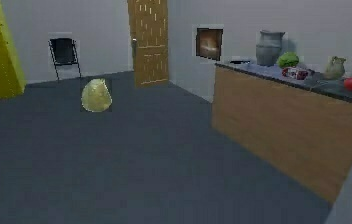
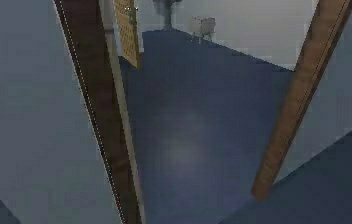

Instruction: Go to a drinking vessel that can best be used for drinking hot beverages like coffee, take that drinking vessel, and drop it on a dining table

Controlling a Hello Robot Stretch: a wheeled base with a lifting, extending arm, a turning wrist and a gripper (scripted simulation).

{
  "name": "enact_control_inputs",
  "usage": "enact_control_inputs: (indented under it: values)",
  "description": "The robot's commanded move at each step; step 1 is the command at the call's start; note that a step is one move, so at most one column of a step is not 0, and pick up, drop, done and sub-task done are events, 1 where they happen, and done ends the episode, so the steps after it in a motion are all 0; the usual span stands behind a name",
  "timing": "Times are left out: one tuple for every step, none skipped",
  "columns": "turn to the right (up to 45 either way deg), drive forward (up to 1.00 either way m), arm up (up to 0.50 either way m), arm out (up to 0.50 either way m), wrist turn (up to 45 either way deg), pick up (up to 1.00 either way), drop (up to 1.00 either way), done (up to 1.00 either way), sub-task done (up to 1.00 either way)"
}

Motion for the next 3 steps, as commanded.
enact_control_inputs:
  values:
    - [0.0, 0.60, 0.00, 0.00, 0.0, 0.00, 0.00, 0.00, 0.00]
    - [45.0, 0.00, 0.00, 0.00, 0.0, 0.00, 0.00, 0.00, 0.00]
    - [12.0, 0.00, 0.00, 0.00, 0.0, 0.00, 0.00, 0.00, 0.00]
